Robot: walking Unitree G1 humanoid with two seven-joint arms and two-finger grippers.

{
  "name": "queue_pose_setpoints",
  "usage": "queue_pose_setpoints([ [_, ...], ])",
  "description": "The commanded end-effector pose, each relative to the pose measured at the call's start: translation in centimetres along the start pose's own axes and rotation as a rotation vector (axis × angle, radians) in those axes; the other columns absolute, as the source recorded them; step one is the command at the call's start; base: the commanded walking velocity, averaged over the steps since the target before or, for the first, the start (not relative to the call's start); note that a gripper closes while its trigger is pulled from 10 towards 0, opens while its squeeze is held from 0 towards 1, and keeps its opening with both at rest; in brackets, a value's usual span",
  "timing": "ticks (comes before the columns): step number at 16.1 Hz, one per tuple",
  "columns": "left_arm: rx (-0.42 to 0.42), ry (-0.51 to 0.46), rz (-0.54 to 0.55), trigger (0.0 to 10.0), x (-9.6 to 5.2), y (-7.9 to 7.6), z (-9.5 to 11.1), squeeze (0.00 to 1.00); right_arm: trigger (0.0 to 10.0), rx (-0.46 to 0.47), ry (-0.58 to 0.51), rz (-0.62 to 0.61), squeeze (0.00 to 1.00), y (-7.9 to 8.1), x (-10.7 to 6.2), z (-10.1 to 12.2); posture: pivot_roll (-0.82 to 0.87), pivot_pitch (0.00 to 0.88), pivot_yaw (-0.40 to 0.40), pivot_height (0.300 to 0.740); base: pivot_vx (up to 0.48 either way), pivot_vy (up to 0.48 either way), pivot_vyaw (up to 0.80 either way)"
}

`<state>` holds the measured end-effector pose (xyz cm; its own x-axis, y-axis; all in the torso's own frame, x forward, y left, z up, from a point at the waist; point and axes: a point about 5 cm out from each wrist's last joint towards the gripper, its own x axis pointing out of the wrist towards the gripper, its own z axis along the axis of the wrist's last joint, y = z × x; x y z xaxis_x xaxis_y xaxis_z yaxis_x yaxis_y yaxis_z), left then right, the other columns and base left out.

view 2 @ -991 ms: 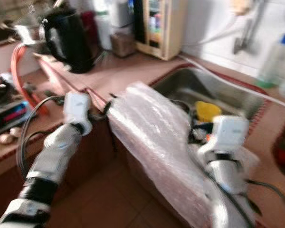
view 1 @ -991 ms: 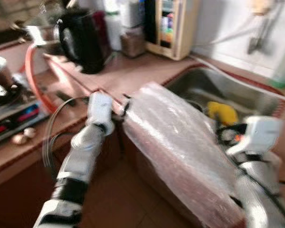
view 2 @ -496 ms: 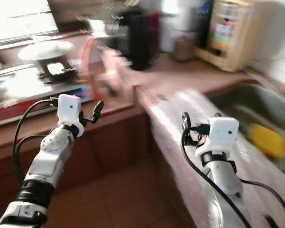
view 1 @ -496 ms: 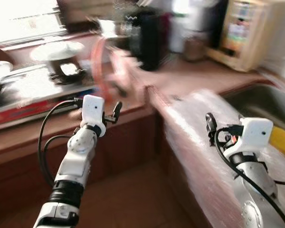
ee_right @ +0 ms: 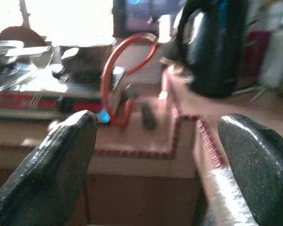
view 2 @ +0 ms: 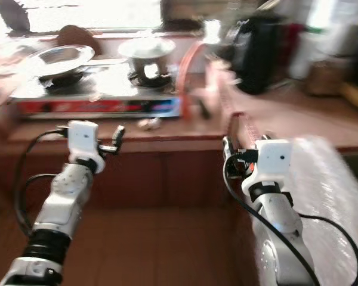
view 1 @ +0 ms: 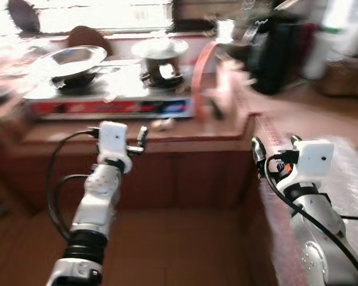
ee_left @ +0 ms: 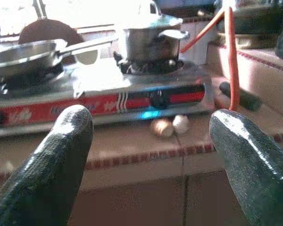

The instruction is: Kitchen organization

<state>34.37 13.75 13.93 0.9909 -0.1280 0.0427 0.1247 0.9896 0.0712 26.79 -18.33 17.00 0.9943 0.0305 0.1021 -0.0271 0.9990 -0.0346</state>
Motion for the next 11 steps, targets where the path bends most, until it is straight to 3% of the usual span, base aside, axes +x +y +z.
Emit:
queue_pose_setpoints([
  [1, 0.017, -0.016, 0.019, 10.0, -0.1, 0.6, 0.3, 0.0, 10.0, 0.018, -0.025, 0.012, 0.0, 0.3, 0.3, 0.4, 0.1, 0.0, -0.043, 0.74, 0.0, 0.0, 0.0],
  [4, 0.024, -0.008, 0.006, 10.0, -0.2, 0.6, 0.3, 0.0, 10.0, 0.04, -0.032, 0.012, 0.0, 0.9, 0.8, 0.3, 0.09, 0.0, -0.022, 0.74, 0.0, 0.0, 0.0],
  [6, 0.025, 0.014, -0.01, 10.0, -0.1, 0.3, -0.1, 0.0, 10.0, 0.043, -0.021, -0.001, 0.0, 1.0, 0.1, -0.1, 0.07, 0.0, 0.0, 0.74, 0.0, 0.126, 0.0],
  [11, 0.026, 0.016, -0.026, 10.0, 0.2, 0.1, 0.0, 0.0, 10.0, 0.045, -0.012, -0.026, 0.0, 0.7, -0.5, -0.5, 0.06, 0.0, 0.021, 0.74, 0.0, 0.48, 0.0],
])
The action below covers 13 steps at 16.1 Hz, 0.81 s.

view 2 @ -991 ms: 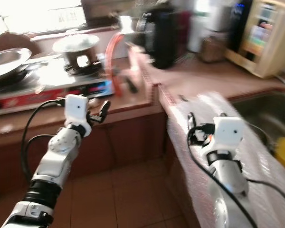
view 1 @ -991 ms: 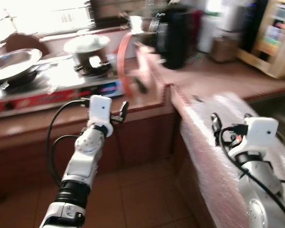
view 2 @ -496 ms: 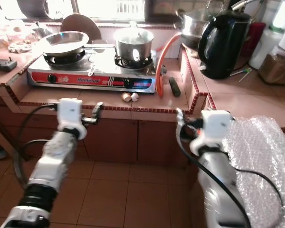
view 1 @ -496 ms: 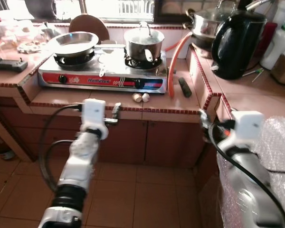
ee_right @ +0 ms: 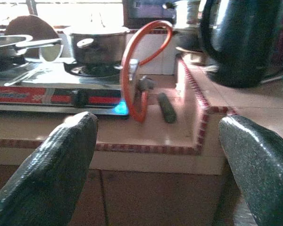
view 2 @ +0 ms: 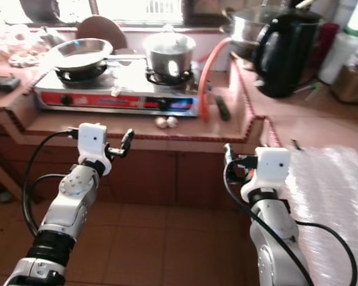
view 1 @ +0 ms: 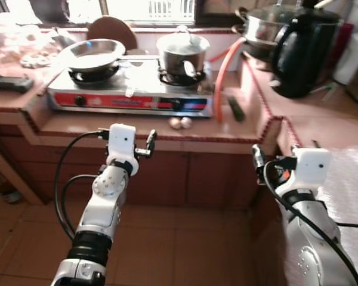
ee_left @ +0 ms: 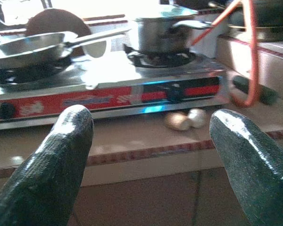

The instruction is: Kitchen organization

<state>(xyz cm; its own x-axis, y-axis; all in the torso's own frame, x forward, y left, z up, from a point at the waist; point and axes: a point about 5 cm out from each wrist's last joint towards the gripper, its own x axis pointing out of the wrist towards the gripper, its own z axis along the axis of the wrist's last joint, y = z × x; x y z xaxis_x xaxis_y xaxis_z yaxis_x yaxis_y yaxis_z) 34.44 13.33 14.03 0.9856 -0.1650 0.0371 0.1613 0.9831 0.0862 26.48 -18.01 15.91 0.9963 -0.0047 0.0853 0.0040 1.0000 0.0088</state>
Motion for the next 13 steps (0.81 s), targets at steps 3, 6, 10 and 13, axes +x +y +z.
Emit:
queue_pose_setpoints([
  [3, 0.015, 0.016, 0.009, 10.0, 0.15, 0.66, -0.01, 0.0, 10.0, 0.003, -0.038, -0.002, 0.0, 0.16, 0.05, 0.64, 0.06, 0.0, 0.026, 0.74, 0.0, 0.48, 0.0],
  [6, 0.017, 0.018, 0.006, 10.0, 0.18, 0.68, -0.02, 0.0, 10.0, 0.0, -0.037, -0.007, 0.0, 0.05, -0.07, 0.59, 0.06, 0.0, 0.029, 0.74, 0.0, 0.48, 0.0],
  [10, 0.024, 0.018, -0.005, 10.0, 0.27, 0.52, 0.01, 0.0, 10.0, 0.001, -0.038, -0.011, 0.0, -0.02, 0.0, 0.56, 0.07, 0.0, 0.028, 0.74, 0.0, 0.48, 0.0],
  [13, 0.027, 0.024, -0.002, 10.0, 0.16, 0.67, -0.18, 0.0, 10.0, 0.008, -0.031, -0.008, 0.0, 0.09, 0.11, 0.3, 0.08, 0.0, 0.023, 0.74, 0.0, 0.48, 0.0],
])
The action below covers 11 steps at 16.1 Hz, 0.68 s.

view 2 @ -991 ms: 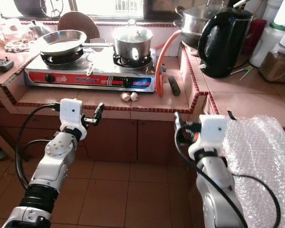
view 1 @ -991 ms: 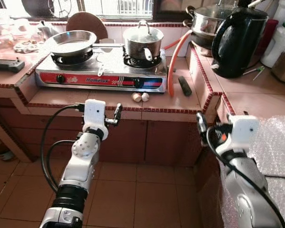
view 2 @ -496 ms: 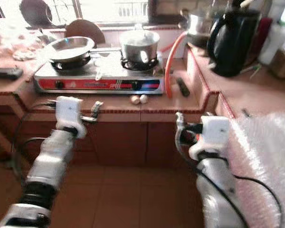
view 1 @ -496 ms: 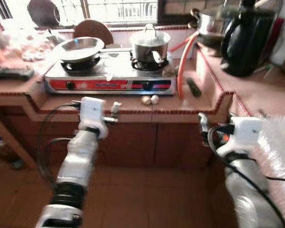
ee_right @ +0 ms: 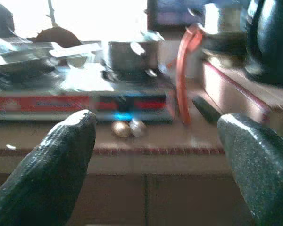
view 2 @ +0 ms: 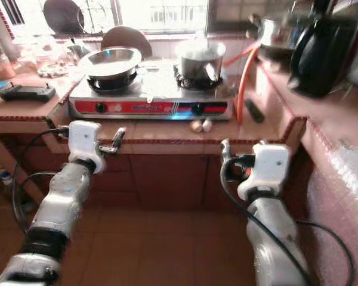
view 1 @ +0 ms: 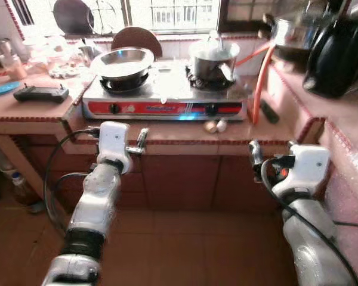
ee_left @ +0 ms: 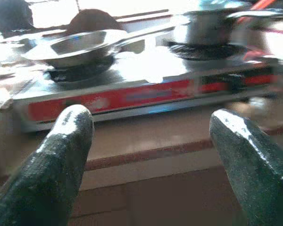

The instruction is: Kitchen organization

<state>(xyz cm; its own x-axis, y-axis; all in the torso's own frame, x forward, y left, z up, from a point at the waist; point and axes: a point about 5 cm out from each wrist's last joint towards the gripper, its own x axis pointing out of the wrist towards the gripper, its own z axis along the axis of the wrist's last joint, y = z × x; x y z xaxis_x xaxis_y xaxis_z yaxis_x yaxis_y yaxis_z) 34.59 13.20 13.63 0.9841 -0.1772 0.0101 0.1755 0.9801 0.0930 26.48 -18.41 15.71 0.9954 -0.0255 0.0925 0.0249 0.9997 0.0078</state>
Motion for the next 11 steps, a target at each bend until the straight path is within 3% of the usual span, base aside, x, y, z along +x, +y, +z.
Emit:
queue_pose_setpoints([
  [1, 0.021, -0.001, 0.014, 10.0, 0.0, 0.8, 0.2, 0.0, 10.0, 0.012, -0.022, 0.016, 0.0, 0.6, 0.2, 0.5, 0.08, 0.0, 0.023, 0.74, 0.0, 0.48, 0.0],
  [10, 0.035, 0.032, 0.01, 10.0, -0.4, 1.0, -0.8, 0.0, 10.0, 0.022, 0.009, 0.052, 0.0, 1.5, 0.5, -0.5, 0.09, 0.0, 0.009, 0.74, 0.0, 0.48, 0.0],
  [11, 0.037, 0.044, 0.009, 10.0, -0.4, 1.0, -1.2, 0.0, 10.0, 0.018, 0.02, 0.051, 0.0, 1.4, 0.4, -0.9, 0.09, 0.0, 0.009, 0.74, 0.0, 0.0, 0.0],
])
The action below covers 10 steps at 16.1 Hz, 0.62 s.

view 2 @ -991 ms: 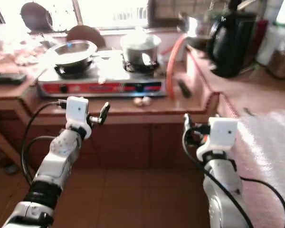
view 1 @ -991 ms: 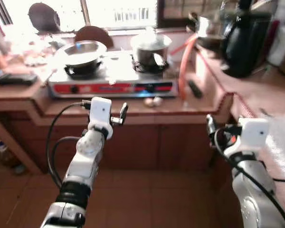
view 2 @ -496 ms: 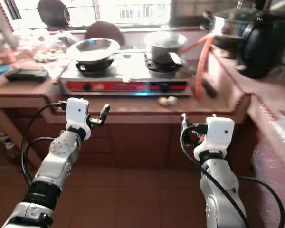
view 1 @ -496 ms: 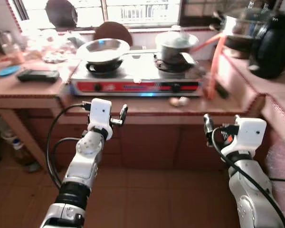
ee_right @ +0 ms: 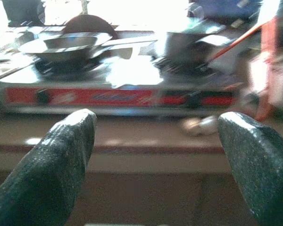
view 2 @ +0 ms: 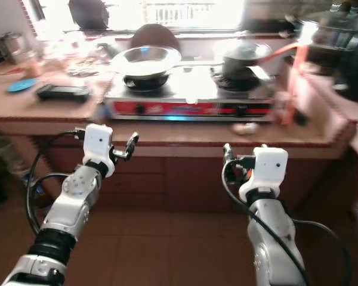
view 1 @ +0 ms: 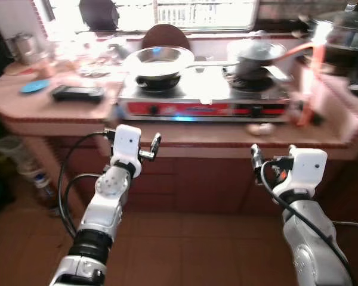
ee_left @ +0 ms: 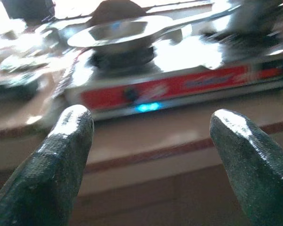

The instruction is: Kitchen organization

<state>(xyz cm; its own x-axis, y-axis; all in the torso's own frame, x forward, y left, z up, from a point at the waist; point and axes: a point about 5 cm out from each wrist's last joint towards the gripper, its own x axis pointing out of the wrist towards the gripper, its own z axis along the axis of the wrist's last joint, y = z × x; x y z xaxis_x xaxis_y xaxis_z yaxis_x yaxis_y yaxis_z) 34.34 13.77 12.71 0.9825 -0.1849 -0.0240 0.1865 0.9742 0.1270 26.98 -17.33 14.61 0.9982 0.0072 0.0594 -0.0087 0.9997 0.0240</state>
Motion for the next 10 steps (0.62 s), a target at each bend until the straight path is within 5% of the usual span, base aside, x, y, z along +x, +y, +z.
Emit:
queue_pose_setpoints([
  [1, 0.023, 0.025, 0.017, 10.0, -0.1, 0.6, -0.7, 0.0, 10.0, -0.008, 0.001, 0.018, 0.0, 0.0, 0.1, -0.2, 0.09, 0.0, 0.008, 0.74, 0.0, 0.0, 0.0],
  [4, 0.016, 0.1, 0.042, 10.0, -0.6, 1.2, -3.0, 0.0, 10.0, -0.08, 0.052, 0.001, 0.0, -1.4, -0.1, -2.3, 0.09, 0.0, 0.005, 0.74, 0.0, 0.0, 0.0],
  [5, -0.015, 0.185, 0.056, 10.0, -1.2, 1.5, -5.3, 0.0, 10.0, -0.108, 0.109, -0.027, 0.0, -2.7, -0.4, -4.2, 0.09, 0.0, -0.001, 0.74, 0.0, 0.0, 0.0],
  [10, -0.035, 0.387, 0.054, 10.0, -3.1, 1.7, -10.0, 0.0, 10.0, -0.1, 0.276, -0.055, 0.0, -4.4, -0.6, -9.0, 0.07, 0.0, 0.006, 0.74, 0.0, 0.0, 0.0],
])
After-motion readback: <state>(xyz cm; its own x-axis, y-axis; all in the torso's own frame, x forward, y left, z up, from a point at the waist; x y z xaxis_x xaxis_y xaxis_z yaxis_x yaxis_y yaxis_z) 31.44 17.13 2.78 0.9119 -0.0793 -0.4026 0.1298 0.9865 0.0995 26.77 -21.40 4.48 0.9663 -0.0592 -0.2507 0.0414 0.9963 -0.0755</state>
